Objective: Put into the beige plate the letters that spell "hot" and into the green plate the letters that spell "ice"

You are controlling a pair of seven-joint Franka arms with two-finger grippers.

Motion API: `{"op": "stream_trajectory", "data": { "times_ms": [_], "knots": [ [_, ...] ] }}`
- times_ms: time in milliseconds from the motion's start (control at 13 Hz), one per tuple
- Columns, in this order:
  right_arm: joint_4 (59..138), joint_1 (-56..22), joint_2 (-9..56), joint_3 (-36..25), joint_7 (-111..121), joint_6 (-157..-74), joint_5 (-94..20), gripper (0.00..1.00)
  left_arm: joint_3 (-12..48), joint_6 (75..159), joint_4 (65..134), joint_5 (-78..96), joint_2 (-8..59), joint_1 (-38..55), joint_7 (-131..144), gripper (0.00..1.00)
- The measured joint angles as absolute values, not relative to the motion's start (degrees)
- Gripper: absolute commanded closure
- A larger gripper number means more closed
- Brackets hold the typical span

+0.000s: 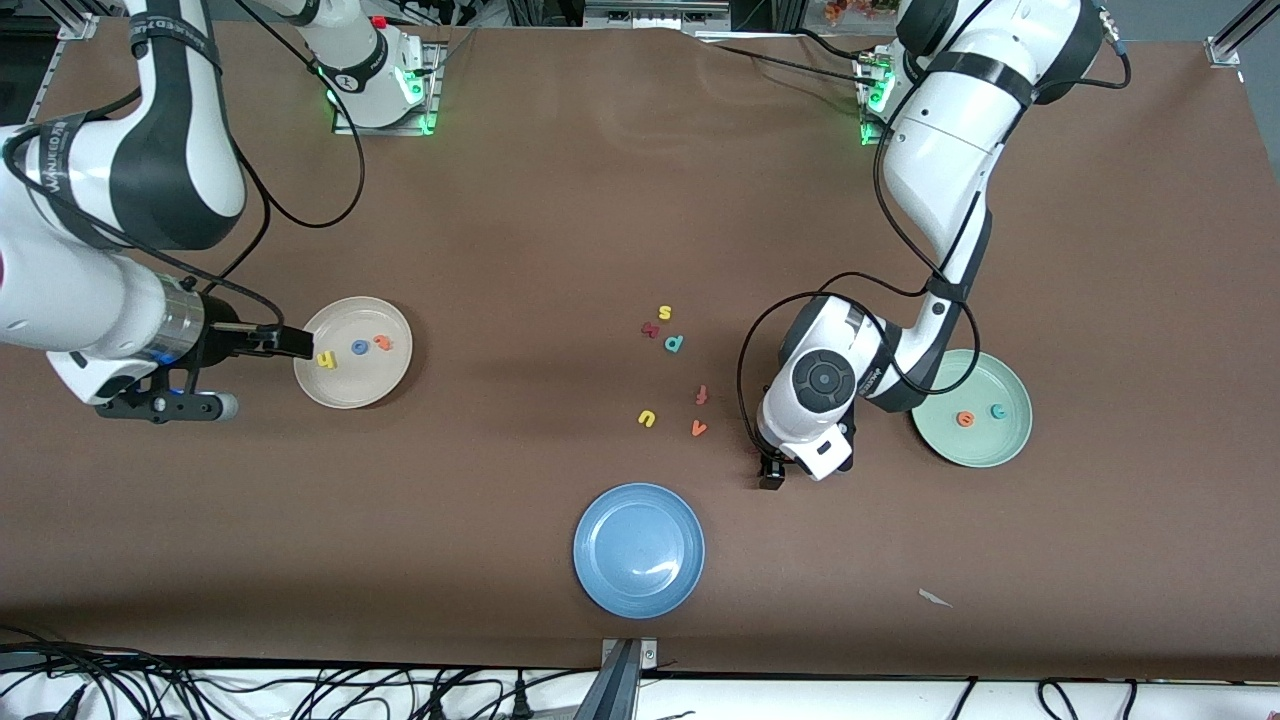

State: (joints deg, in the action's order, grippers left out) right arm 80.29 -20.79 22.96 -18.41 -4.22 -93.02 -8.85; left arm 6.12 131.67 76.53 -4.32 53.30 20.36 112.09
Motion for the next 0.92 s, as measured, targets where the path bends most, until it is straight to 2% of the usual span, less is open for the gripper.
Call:
{"op": "stream_trajectory", "data": {
  "times_ms": [77, 308, 385, 692, 923],
  "knots": [
    [80.16, -18.38, 22.88, -16.16, -4.18, -93.11, -7.95, 0.01, 6.09, 131.67, 76.48, -4.32, 53.48, 20.36, 112.2, 0.03],
    [79.48, -8.18, 21.97, -3.65, -4.55, -94.22, -1.93, 0.01, 6.04, 131.67, 76.24, -4.32, 53.83, 20.36, 112.28, 0.09],
    [79.44, -6.68, 21.46, -1.93, -4.63, -94.25, -1.12, 0.01, 6.04, 131.67, 76.23, -4.32, 53.84, 20.36, 112.29, 0.09],
    [82.65, -4.99, 17.88, -1.18, -4.63, -96.73, -0.84, 0.01, 6.04, 131.67, 76.2, -4.32, 53.86, 20.72, 112.51, 0.11],
    [87.75, -4.57, 15.0, -0.99, -4.63, -99.37, -0.82, 0.01, 6.03, 131.67, 76.2, -4.32, 53.87, 21.4, 113.16, 0.17]
  ]
}}
